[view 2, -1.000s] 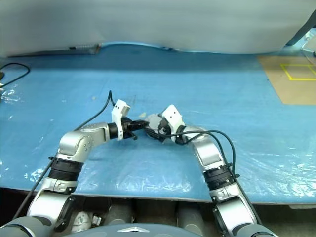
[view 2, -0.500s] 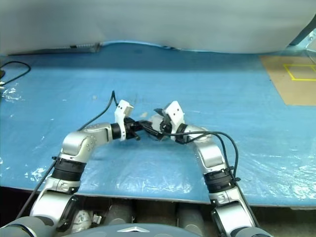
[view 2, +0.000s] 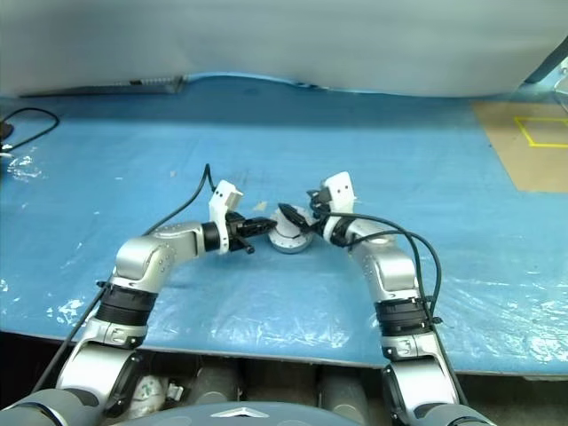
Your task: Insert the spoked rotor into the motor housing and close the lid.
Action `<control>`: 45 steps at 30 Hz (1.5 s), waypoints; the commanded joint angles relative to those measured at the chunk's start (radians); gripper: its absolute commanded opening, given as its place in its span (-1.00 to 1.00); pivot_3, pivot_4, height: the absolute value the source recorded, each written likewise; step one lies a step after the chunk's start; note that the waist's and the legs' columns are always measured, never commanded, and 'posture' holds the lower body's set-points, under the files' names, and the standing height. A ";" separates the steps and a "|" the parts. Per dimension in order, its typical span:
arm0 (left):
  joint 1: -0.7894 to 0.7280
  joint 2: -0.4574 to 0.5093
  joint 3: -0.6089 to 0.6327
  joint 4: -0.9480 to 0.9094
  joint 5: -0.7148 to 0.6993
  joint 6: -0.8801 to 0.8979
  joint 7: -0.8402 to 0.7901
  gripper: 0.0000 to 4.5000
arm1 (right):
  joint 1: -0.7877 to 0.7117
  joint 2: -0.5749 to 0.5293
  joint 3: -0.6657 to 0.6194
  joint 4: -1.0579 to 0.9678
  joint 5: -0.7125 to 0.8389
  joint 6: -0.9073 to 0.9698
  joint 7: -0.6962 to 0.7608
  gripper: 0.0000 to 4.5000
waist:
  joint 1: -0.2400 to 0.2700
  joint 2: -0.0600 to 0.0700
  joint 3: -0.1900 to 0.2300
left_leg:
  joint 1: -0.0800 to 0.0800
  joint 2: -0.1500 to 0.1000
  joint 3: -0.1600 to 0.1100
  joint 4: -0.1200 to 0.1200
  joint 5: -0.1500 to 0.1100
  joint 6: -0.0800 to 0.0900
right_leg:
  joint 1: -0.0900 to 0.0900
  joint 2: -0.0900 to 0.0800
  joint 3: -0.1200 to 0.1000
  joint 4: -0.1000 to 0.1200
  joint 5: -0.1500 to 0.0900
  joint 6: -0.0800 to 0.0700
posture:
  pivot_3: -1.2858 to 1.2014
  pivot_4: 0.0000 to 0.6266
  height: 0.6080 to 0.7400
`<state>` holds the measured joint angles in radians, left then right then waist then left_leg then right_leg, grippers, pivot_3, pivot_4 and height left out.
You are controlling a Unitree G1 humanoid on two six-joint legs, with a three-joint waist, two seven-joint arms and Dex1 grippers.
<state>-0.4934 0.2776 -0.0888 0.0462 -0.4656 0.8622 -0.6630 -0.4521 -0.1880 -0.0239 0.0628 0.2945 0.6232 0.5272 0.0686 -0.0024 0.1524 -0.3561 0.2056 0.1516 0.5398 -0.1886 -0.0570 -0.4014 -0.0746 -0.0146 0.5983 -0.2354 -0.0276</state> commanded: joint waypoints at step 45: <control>0.022 -0.030 -0.052 0.059 0.041 0.007 -0.027 -0.93 | 0.017 0.048 -0.442 0.136 0.552 0.817 -0.088 -0.53 | 0.014 0.002 -0.001 | 0.003 0.000 -0.001 0.000 0.000 0.000 | 0.003 -0.001 -0.002 0.000 0.000 0.000 | 0.03 -0.52 1.00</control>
<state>-0.4943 0.2574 -0.0868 0.0771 -0.4436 0.8465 -0.6918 -0.4523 -0.1545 -0.5090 0.2164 0.8314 1.4178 0.4395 0.0828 -0.0005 0.1516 -0.3535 0.2055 0.1506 0.5396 -0.1885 -0.0573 -0.3982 -0.0755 -0.0162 0.5981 -0.2355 -0.0275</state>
